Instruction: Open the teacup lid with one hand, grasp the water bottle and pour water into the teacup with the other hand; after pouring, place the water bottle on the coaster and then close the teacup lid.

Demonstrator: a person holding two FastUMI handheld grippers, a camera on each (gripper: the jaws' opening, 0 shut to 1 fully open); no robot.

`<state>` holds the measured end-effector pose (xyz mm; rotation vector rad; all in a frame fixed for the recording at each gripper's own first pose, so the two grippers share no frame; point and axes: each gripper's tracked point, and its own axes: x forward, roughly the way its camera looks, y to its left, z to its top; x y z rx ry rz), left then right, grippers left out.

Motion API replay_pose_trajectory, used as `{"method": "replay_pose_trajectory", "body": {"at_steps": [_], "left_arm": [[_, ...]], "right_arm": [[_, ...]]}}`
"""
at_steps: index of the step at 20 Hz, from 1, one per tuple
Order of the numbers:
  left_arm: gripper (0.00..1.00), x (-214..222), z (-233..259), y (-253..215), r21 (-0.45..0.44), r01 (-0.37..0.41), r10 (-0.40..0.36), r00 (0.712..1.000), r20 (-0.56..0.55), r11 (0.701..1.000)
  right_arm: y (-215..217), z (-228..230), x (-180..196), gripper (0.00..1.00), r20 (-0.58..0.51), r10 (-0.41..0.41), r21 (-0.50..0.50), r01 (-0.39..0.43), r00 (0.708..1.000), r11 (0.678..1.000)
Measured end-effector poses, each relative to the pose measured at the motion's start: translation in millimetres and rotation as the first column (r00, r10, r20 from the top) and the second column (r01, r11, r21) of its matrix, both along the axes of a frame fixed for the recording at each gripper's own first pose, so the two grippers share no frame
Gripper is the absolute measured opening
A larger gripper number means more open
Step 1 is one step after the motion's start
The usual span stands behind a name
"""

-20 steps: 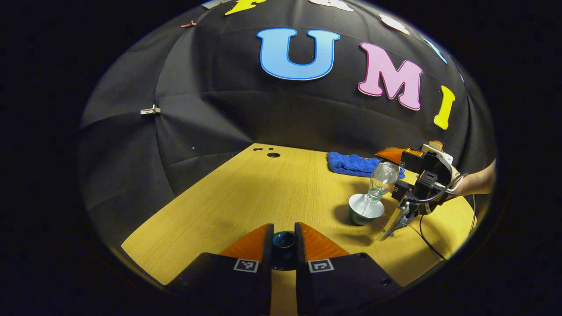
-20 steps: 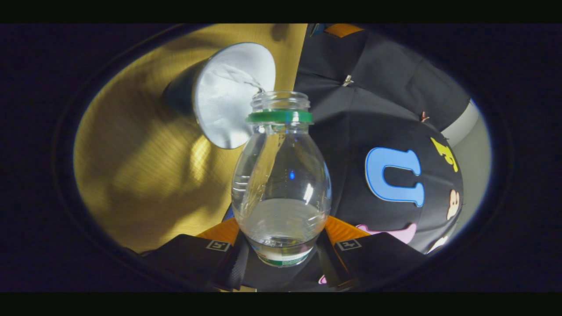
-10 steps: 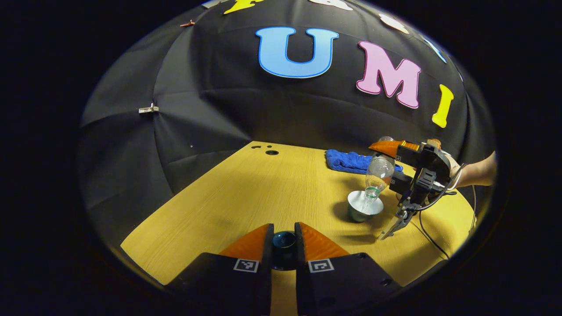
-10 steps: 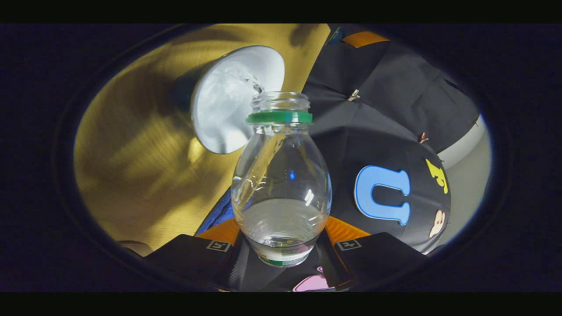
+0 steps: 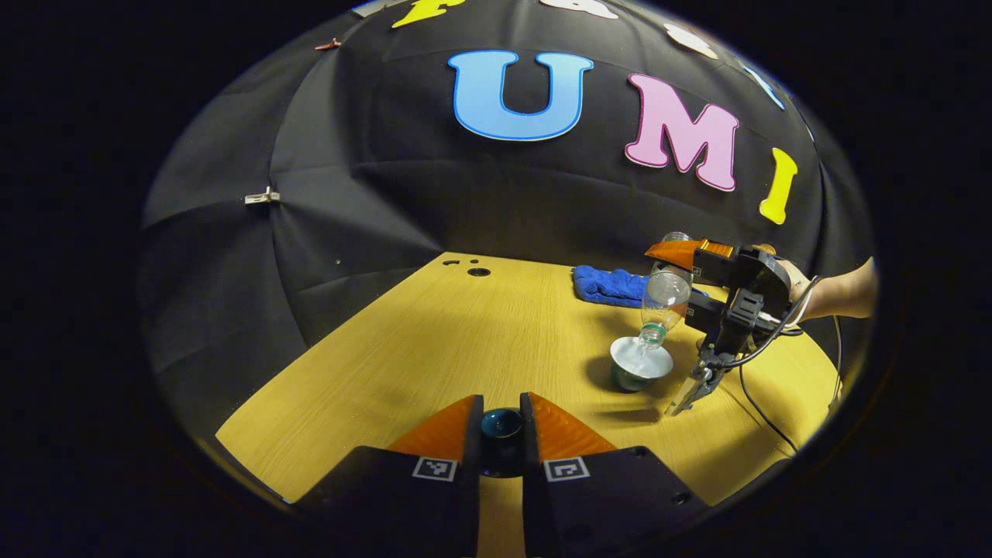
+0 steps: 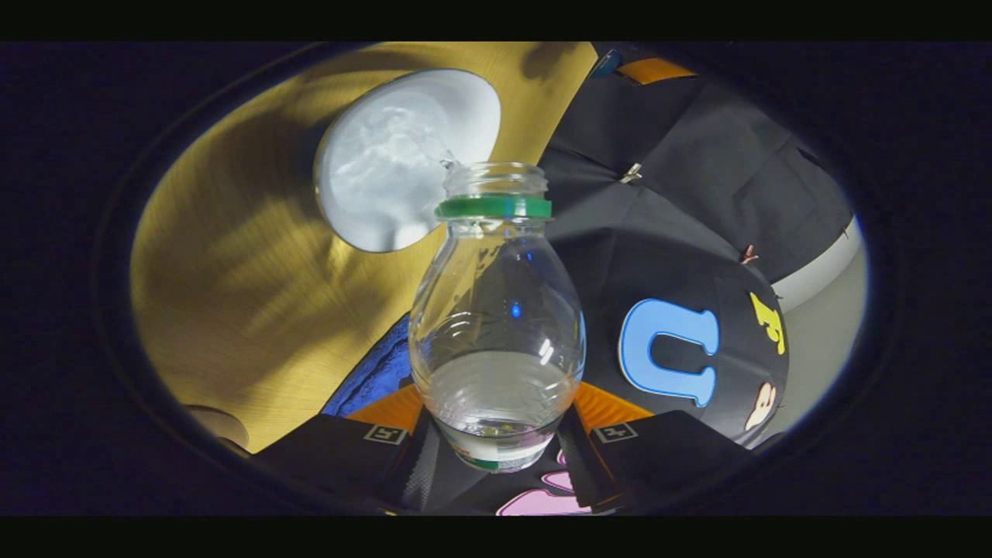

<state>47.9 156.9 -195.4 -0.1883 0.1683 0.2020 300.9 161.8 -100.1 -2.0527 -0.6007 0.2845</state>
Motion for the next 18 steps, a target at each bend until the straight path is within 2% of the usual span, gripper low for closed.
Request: {"method": "replay_pose_trajectory", "body": {"at_steps": [2, 3, 4, 5, 6, 8, 9, 10, 15, 16, 17, 18], "left_arm": [[0.27, -1, 0, -2, -0.006, -0.006, 0.006, 1.000, 0.001, 1.000], [0.23, -2, 0, -2, -0.011, -0.008, 0.008, 1.000, 0.003, 1.000], [0.27, -2, 0, -4, -0.016, -0.007, 0.007, 1.000, 0.005, 1.000], [0.23, -2, -1, -6, -0.015, -0.004, 0.004, 1.000, 0.005, 1.000], [0.27, -1, -3, -10, -0.013, 0.002, -0.002, 1.000, 0.004, 1.000], [0.27, -1, -4, -13, -0.013, 0.010, -0.010, 1.000, 0.000, 1.000], [0.23, 0, -4, -14, -0.016, 0.011, -0.011, 1.000, 0.001, 1.000], [0.27, 0, -4, -14, -0.019, 0.008, -0.008, 1.000, 0.001, 1.000], [0.27, 5, -1, -19, -0.023, 0.013, -0.013, 1.000, 0.008, 1.000], [0.23, 6, 0, -21, -0.017, 0.017, -0.017, 1.000, 0.011, 1.000], [0.27, 7, 1, -22, -0.012, 0.020, -0.020, 1.000, 0.012, 1.000], [0.23, 7, 2, -22, -0.008, 0.023, -0.023, 1.000, 0.012, 1.000]], "right_arm": [[-2, 2, 2, 0.72, -0.003, 0.001, 0.005, -0.001, 1.000, 1.000], [-2, 2, 2, 0.72, -0.003, -0.003, 0.003, 0.003, 1.000, 1.000], [-5, 1, 2, 0.71, -0.004, -0.005, 0.000, 0.005, 1.000, 1.000], [-6, 0, 0, 0.71, -0.002, -0.005, -0.005, 0.005, 1.000, 1.000], [-7, -1, -1, 0.71, 0.000, -0.006, -0.009, 0.006, 1.000, 1.000], [-11, 2, 2, 0.71, -0.002, -0.016, -0.002, 0.016, 1.000, 1.000], [-13, 4, 3, 0.71, -0.005, -0.022, 0.003, 0.022, 1.000, 1.000], [-15, 6, 3, 0.72, -0.005, -0.026, 0.007, 0.026, 1.000, 1.000], [-18, 4, 2, 0.71, -0.036, -0.044, 0.013, 0.044, 0.998, 0.999], [-19, 5, 1, 0.72, -0.044, -0.053, 0.025, 0.054, 0.998, 0.998], [-22, 9, -1, 0.72, -0.055, -0.066, 0.050, 0.069, 0.996, 0.996], [-27, 12, 0, 0.72, -0.078, -0.082, 0.087, 0.089, 0.994, 0.992]]}}
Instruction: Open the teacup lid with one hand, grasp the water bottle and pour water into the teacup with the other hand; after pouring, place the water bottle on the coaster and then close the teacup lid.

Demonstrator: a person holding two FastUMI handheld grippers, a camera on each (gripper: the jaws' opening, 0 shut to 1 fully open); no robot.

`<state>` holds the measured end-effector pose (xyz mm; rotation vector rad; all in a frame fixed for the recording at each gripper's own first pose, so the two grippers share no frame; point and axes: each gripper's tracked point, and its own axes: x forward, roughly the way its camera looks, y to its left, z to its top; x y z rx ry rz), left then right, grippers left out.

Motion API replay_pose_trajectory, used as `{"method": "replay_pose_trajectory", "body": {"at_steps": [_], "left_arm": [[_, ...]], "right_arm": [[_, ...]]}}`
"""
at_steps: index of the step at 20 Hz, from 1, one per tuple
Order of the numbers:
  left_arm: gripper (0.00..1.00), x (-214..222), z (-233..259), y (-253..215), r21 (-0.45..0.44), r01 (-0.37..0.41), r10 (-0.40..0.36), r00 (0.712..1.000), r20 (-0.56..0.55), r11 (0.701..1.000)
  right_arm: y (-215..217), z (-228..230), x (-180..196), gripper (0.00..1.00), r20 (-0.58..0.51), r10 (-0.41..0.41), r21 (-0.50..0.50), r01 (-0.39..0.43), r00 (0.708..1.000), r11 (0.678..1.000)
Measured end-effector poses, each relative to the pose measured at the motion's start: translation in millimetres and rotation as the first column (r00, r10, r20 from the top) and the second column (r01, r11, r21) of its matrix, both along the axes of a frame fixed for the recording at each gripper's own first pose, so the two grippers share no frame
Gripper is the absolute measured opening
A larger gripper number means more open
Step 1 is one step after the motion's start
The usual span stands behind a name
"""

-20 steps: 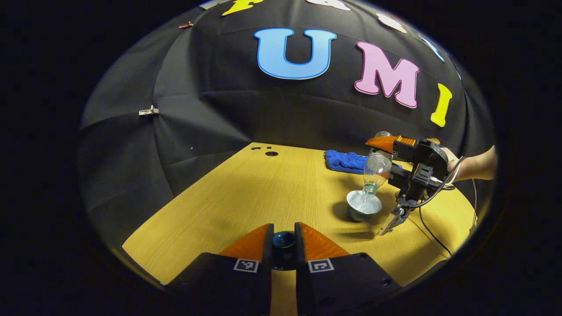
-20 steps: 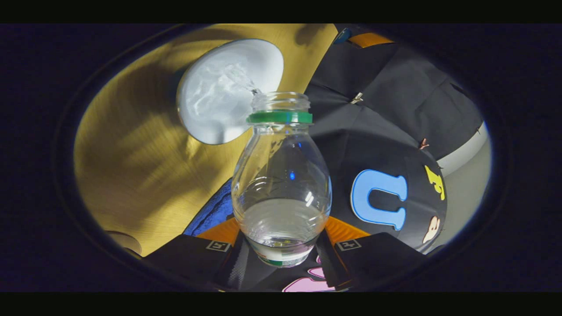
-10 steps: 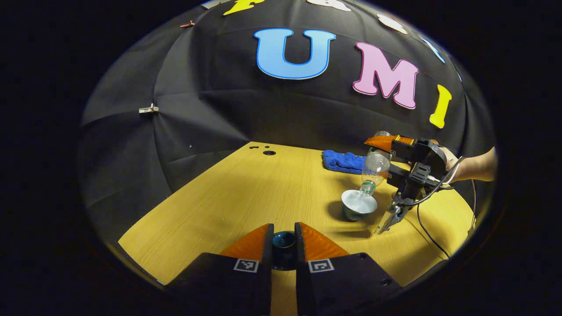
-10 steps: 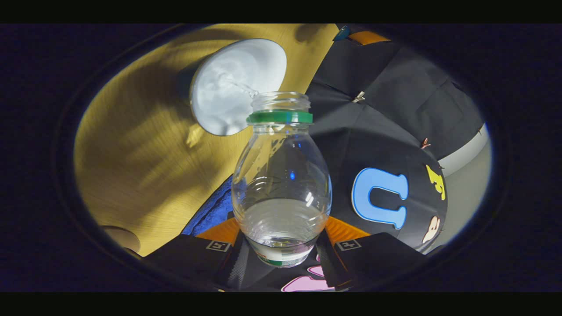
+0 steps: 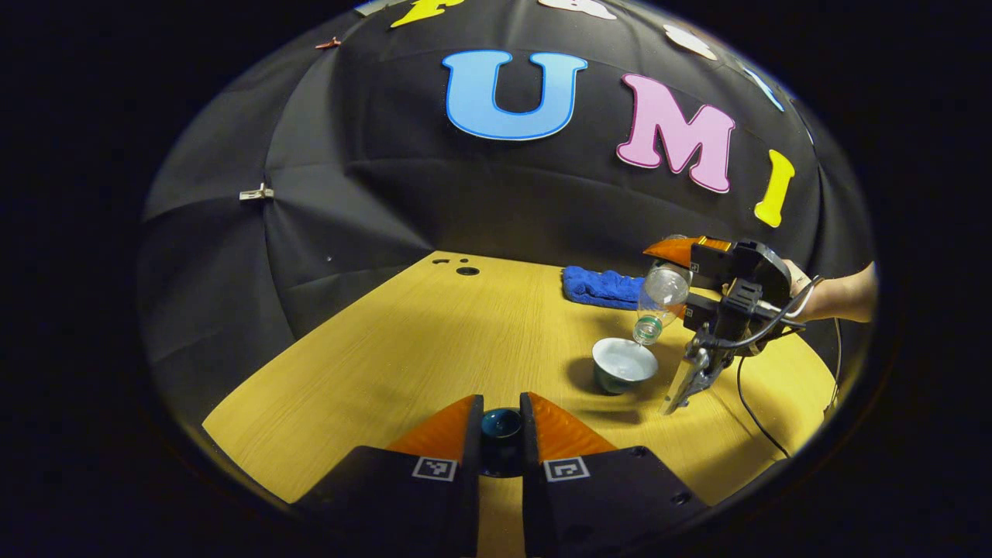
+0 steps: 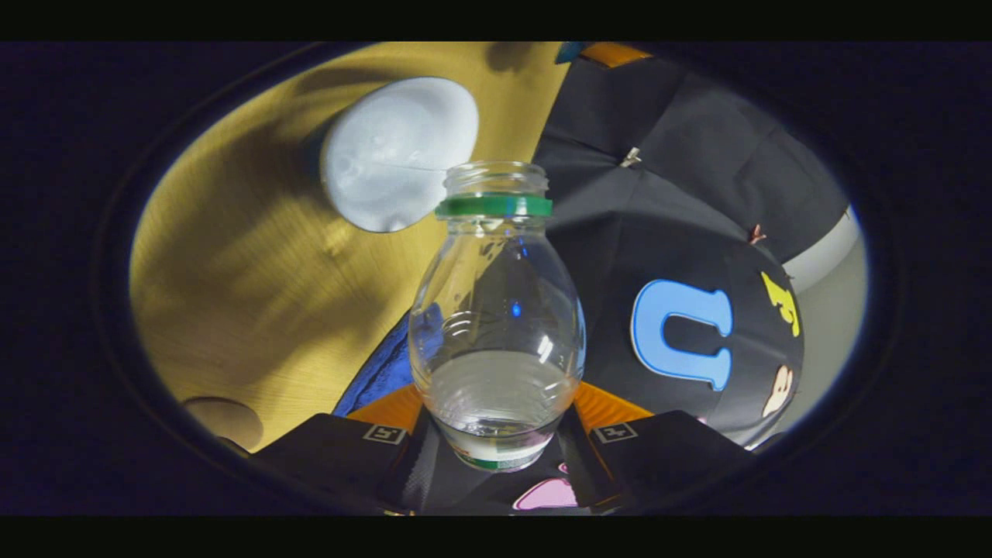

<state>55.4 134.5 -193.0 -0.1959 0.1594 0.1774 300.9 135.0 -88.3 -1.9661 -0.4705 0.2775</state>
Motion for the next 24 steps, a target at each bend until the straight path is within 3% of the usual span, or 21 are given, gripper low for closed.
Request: {"method": "replay_pose_trajectory", "body": {"at_steps": [3, 4, 5, 6, 8, 9, 10, 13, 16, 18, 20, 24], "left_arm": [[0.27, 2, 5, -2, 0.020, -0.002, 0.002, 1.000, -0.003, 1.000], [0.23, 4, 9, -2, 0.033, 0.000, 0.000, 1.000, 0.004, 0.999], [0.27, 5, 17, -5, 0.048, 0.007, -0.007, 1.000, 0.012, 0.999], [0.27, 7, 22, -7, 0.059, 0.013, -0.014, 1.000, 0.019, 0.998], [0.23, 11, 33, -16, 0.079, 0.036, -0.040, 0.999, 0.037, 0.996], [0.27, 15, 39, -19, 0.086, 0.046, -0.050, 0.998, 0.047, 0.995], [0.23, 17, 45, -24, 0.088, 0.057, -0.062, 0.996, 0.058, 0.994], [0.27, 25, 59, -34, 0.087, 0.074, -0.081, 0.994, 0.079, 0.993], [0.23, 32, 81, -46, 0.063, 0.094, -0.100, 0.988, 0.118, 0.994], [0.27, 36, 91, -54, 0.050, 0.110, -0.115, 0.984, 0.137, 0.993], [0.27, 41, 96, -61, 0.049, 0.123, -0.129, 0.980, 0.150, 0.991], [0.27, 49, 95, -72, 0.071, 0.141, -0.151, 0.976, 0.159, 0.987]], "right_arm": [[-13, 16, -1, 0.72, -0.107, -0.068, 0.188, 0.087, 0.992, 0.978], [-19, 26, -1, 0.72, -0.149, -0.083, 0.269, 0.121, 0.985, 0.955], [-24, 36, -1, 0.69, -0.192, -0.099, 0.347, 0.162, 0.976, 0.924], [-31, 45, 2, 0.72, -0.234, -0.116, 0.421, 0.208, 0.965, 0.883], [-48, 56, 7, 0.72, -0.326, -0.137, 0.545, 0.305, 0.935, 0.781], [-57, 56, 4, 0.72, -0.379, -0.135, 0.606, 0.356, 0.915, 0.712], [-64, 56, 3, 0.75, -0.424, -0.127, 0.651, 0.400, 0.897, 0.645], [-83, 51, 7, 0.72, -0.540, -0.049, 0.766, 0.514, 0.840, 0.387], [-87, 37, 15, 0.72, -0.603, 0.111, 0.797, 0.592, 0.790, 0.120], [-88, 27, 20, 0.72, -0.591, 0.217, 0.794, 0.608, 0.777, -0.011], [-86, 16, 27, 0.73, -0.562, 0.273, 0.797, 0.600, 0.781, -0.074], [-80, -1, 36, 0.73, -0.503, 0.352, 0.802, 0.578, 0.789, -0.150]]}}
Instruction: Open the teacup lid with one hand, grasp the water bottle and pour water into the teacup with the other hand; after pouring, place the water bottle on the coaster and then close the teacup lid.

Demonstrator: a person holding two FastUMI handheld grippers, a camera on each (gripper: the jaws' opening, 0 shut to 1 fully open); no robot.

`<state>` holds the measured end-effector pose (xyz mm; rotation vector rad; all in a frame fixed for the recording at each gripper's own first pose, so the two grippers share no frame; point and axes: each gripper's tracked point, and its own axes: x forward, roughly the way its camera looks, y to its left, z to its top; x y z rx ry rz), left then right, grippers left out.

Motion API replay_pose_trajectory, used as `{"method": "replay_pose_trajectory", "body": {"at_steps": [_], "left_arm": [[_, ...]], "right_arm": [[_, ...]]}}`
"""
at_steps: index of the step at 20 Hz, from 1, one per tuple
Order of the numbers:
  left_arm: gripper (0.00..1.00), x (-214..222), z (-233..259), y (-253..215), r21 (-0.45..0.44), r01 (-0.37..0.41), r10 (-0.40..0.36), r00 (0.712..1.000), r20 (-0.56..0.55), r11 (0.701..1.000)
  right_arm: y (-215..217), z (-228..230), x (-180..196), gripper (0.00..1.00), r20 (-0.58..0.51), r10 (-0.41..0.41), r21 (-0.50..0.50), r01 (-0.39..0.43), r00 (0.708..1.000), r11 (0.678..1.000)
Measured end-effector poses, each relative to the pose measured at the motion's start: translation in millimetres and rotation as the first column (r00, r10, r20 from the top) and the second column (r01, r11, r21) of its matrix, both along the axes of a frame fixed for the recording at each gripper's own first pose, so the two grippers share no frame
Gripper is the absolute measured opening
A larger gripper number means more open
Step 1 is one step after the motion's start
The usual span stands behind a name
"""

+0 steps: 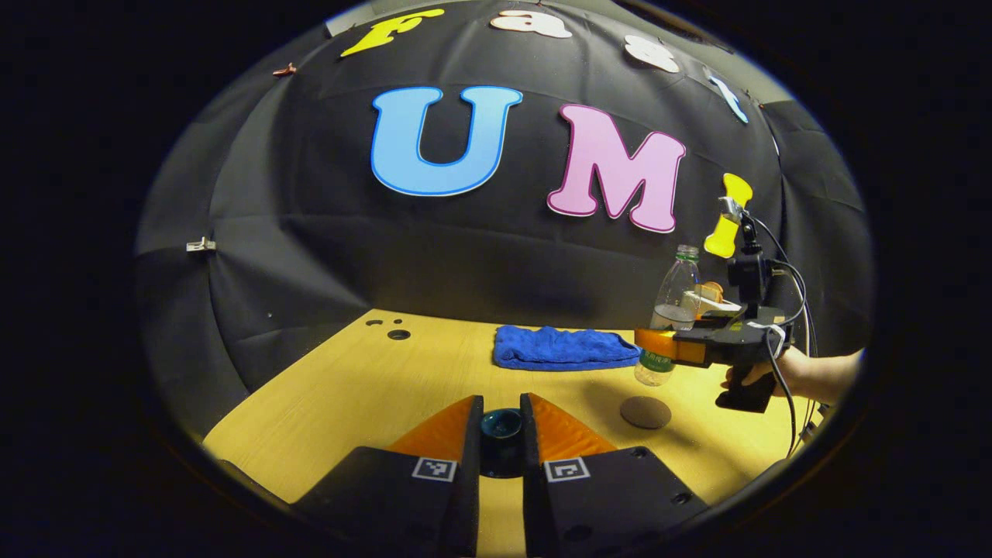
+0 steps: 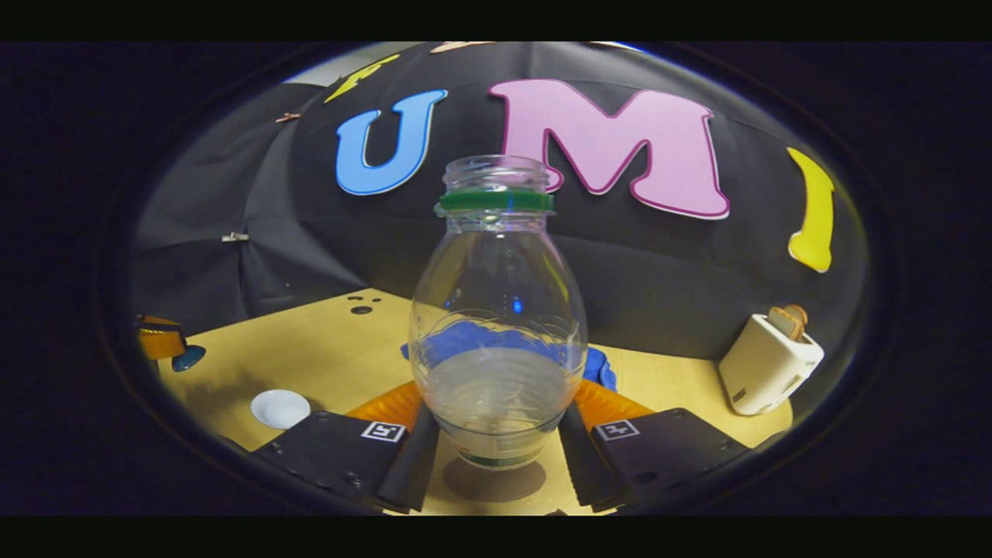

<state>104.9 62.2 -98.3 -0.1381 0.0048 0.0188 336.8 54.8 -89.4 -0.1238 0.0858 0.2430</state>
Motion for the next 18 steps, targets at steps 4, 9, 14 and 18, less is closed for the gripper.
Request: {"method": "replay_pose_trajectory", "body": {"at_steps": [4, 9, 14, 18], "left_arm": [[0.27, 9, -10, -8, 0.002, 0.009, -0.009, 1.000, -0.023, 1.000], [0.27, 12, -22, -15, 0.008, 0.004, -0.004, 1.000, -0.030, 1.000], [0.27, 13, -25, -21, -0.038, 0.002, -0.003, 1.000, -0.029, 0.999], [0.24, 14, -25, -21, -0.025, 0.000, -0.001, 1.000, -0.031, 1.000]], "right_arm": [[-6, -15, 0, 0.74, -0.026, -0.025, 0.028, 0.026, 0.999, 0.999], [-3, -31, 0, 0.75, -0.070, -0.018, 0.068, 0.023, 0.997, 0.997], [-11, -44, -3, 0.78, -0.074, -0.034, 0.048, 0.038, 0.997, 0.998], [-12, -48, -5, 0.83, -0.079, -0.033, 0.046, 0.037, 0.996, 0.998]]}}
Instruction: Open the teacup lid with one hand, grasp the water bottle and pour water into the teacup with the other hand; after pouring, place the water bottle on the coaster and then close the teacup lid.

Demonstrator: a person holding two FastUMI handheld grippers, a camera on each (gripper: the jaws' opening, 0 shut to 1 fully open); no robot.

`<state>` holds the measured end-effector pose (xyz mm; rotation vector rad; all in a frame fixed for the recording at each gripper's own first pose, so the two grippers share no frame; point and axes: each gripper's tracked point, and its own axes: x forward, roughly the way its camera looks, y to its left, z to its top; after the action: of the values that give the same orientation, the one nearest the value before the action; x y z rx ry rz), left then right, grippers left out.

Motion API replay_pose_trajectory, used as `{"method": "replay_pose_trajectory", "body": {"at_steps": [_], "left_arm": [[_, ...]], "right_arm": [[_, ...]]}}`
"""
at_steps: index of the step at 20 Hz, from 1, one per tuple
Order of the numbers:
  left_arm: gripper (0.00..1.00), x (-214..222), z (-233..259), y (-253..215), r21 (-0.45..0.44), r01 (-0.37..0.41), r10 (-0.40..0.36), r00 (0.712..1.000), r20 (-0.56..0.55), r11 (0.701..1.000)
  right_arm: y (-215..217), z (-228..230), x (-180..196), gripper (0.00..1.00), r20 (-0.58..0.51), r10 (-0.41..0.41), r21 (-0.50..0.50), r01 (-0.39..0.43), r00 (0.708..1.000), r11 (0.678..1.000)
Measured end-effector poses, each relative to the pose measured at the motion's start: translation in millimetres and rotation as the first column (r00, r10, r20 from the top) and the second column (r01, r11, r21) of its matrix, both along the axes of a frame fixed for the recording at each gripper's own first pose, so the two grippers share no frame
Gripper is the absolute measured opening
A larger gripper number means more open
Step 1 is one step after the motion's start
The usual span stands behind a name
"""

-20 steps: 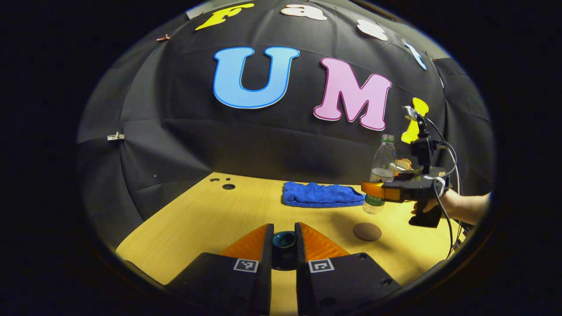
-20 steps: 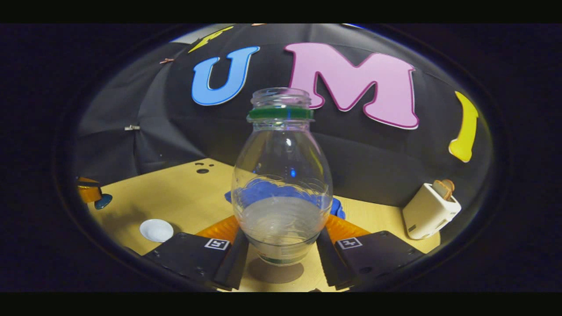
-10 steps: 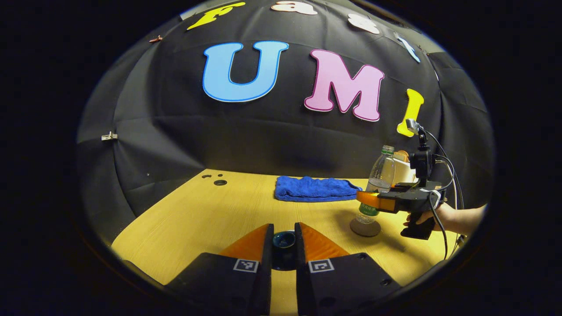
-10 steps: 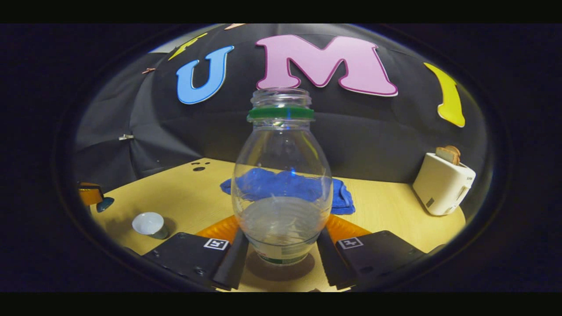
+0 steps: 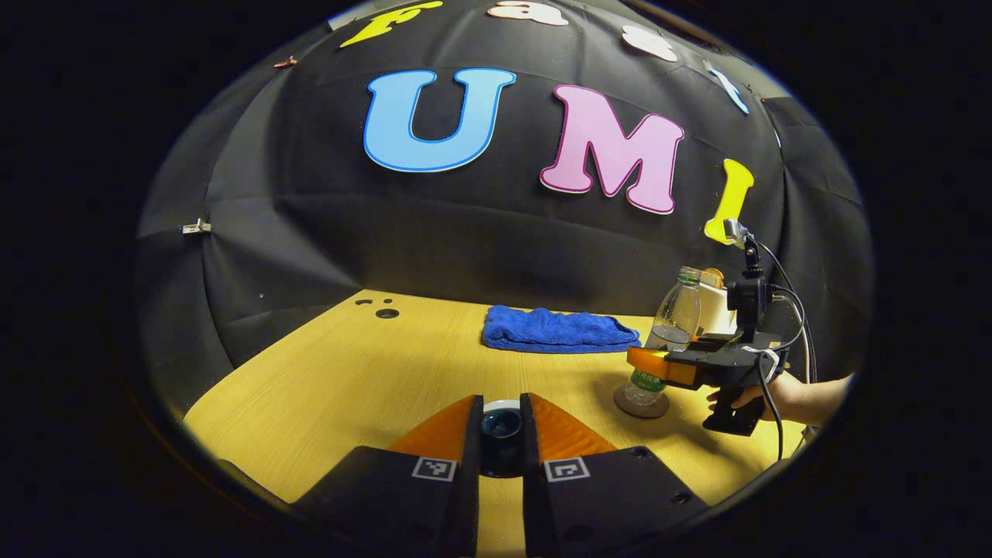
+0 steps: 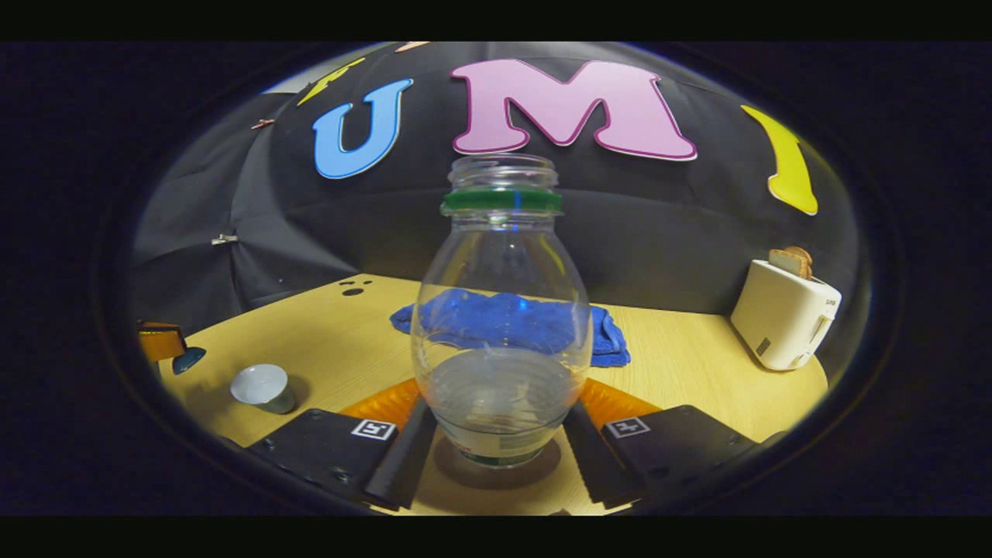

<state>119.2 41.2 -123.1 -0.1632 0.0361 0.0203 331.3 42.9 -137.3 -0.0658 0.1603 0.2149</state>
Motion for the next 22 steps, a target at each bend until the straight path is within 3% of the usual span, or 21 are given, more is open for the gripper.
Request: {"method": "replay_pose_trajectory", "body": {"at_steps": [1, 2, 4, 7, 8, 14, 22], "left_arm": [[0.23, 0, 0, 0, -0.001, 0.000, 0.000, 1.000, 0.000, 1.000], [0.27, 1, 1, -1, -0.002, 0.000, 0.000, 1.000, 0.000, 1.000], [0.27, 2, 4, -2, -0.003, 0.001, -0.001, 1.000, 0.002, 1.000], [0.23, 6, 7, -4, 0.005, 0.002, -0.002, 1.000, 0.006, 1.000], [0.27, 7, 8, -4, 0.010, -0.001, 0.001, 1.000, 0.007, 1.000], [0.30, 26, 5, -4, 0.014, -0.013, 0.013, 1.000, 0.011, 1.000], [0.24, 65, -20, -6, 0.040, -0.021, 0.022, 1.000, -0.007, 0.999]], "right_arm": [[-1, -1, 0, 0.87, -0.003, -0.005, -0.007, 0.005, 1.000, 1.000], [-1, -1, -1, 1.00, -0.004, -0.004, -0.018, 0.004, 1.000, 1.000], [-3, -1, -5, 0.96, 0.010, -0.014, -0.052, 0.014, 1.000, 0.999], [-4, -5, -15, 0.99, 0.008, -0.014, -0.071, 0.015, 1.000, 0.997], [-4, -8, -21, 0.96, 0.000, -0.015, -0.063, 0.015, 1.000, 0.998], [-15, -30, -60, 0.98, -0.049, -0.036, -0.100, 0.031, 0.998, 0.994], [-12, -34, -102, 0.98, -0.103, -0.028, -0.033, 0.024, 0.994, 0.999]]}}
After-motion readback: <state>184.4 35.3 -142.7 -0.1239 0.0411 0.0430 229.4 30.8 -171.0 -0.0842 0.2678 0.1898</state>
